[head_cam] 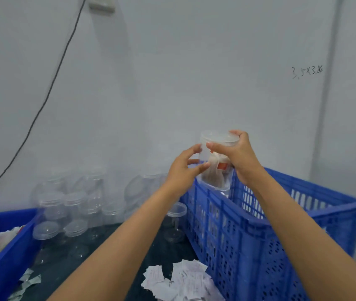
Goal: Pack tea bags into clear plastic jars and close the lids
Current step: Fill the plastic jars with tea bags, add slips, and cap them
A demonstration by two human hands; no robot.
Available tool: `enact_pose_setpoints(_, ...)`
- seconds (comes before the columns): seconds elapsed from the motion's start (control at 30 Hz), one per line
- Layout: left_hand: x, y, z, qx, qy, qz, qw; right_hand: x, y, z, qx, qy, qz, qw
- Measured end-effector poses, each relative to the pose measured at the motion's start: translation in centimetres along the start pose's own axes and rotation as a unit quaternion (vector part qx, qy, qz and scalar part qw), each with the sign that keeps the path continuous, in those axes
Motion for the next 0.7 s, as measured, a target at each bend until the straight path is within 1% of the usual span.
enact_pose_setpoints(0.1,0.1,-2.5,1.9,-0.026,0.006,-0.007,1.0,-0.4,-1.0,-2.9,0.002,0.062,0.018,0.998)
enact_pose_setpoints(0.2,-0.3,-4.4,3.5,-0.056,-0.005,-0.036,0.998,-0.1,-1.6,-5.3,-0.027,0.136,0.056,0.989)
enact_pose_setpoints(0.27,-0.7,-5.3,4.5,-0.087,-0.032,-0.052,0.994,0.5,-1.8,-6.5,-0.054,0.183,0.105,0.976)
enact_pose_setpoints(0.37,-1.6,-6.0,5.6,-0.149,-0.12,-0.079,0.978,1.8,-1.9,-7.9,-0.106,0.231,0.189,0.949)
enact_pose_setpoints(0.47,-2.3,-6.4,5.9,-0.203,-0.231,-0.106,0.946,3.4,-1.7,-8.3,-0.164,0.251,0.277,0.913)
enact_pose_setpoints(0.57,-2.4,-6.7,6.2,-0.262,-0.333,-0.103,0.9,5.5,-1.8,-8.1,-0.239,0.257,0.365,0.862)
enact_pose_setpoints(0.63,-2.4,-6.8,6.4,-0.311,-0.382,-0.106,0.864,6.6,-1.9,-7.8,-0.288,0.242,0.412,0.83)
enact_pose_setpoints(0.7,-2.5,-7.1,6.7,-0.351,-0.402,-0.104,0.839,7.6,-1.9,-7.5,-0.33,0.213,0.443,0.806)
Point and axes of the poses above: each hand's wrist, its own y-axis away from the middle knuckle, its own z-axis out of the palm, x = y × z, the point moved 2 cm from there along -y, towards the middle knuckle, and after that the axes turned 14 degrees about -x, right-handed, at the moved point
